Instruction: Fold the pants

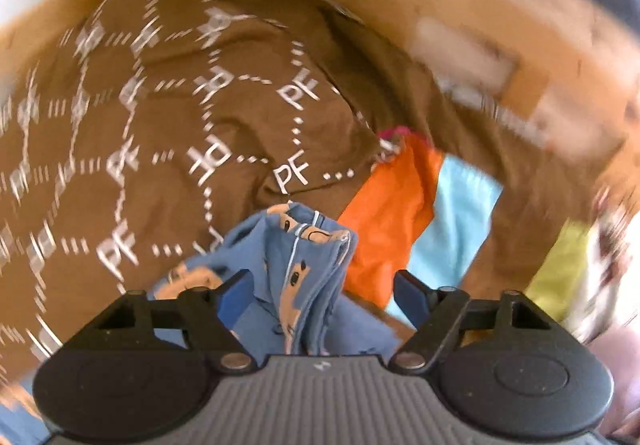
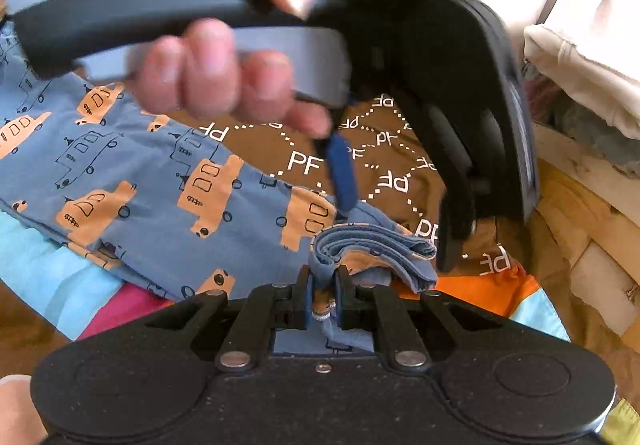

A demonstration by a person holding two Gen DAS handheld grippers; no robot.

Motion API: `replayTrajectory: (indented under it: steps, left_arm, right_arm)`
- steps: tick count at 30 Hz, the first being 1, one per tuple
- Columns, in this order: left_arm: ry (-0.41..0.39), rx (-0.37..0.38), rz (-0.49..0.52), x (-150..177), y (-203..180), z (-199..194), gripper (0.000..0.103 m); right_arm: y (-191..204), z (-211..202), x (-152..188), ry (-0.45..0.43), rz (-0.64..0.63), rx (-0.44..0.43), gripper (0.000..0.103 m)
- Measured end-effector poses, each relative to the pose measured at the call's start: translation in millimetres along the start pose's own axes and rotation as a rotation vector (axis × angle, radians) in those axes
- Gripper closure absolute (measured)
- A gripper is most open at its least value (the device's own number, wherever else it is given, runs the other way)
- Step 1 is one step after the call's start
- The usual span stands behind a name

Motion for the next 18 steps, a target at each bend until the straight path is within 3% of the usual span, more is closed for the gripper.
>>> replayTrajectory:
  steps: [3,6,9,10,13,18]
  left_arm:
    - [0.040,-0.067,0.143,-0.8,-15.3,9.3,0.044]
    - [0.055,-0.090,0.166,-1.3,-19.6,14.5,0.054]
    - [0.042,-0.106,0.162,-1.3,-18.3,14.4,0.076]
    - [0.038,-0.103,0.153,-1.6,-17.1,12.9,0.084]
    - [0.000,-0.098,0.097,-4.4,-9.9,8.0,0.093]
    - [-0.112,-0.041,-0.134,-4.4,21.6,-10.6,0.096]
  right_arm:
    - [0.9,-0.3,1.2,0.004,-0.001,-0.003,0.091]
    - [1.8,-1.6,2.1,0.009,0.003,-0.008,0.091]
    - [2.8,-2.0,2.2,0.010,0.005,-0.009,0.091]
    - [3.2,-2.1,2.3,0.009,0.005,-0.009,0.091]
    - [3.4,-2.6,2.5,0.010,0.008,-0.014,0.091]
    - [1.6,-6.7,-0.4,-0.006,0.008,-0.006,0.091]
Point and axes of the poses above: each gripper's, at about its wrist camera, not at the fingertips, and z roughly the way its jaws point, y to its left, x to its underside, the point moved 8 cm from there along z, roughly the way its jaws point, and after that the axes turned 10 degrees about -y, right-handed, at the moved point
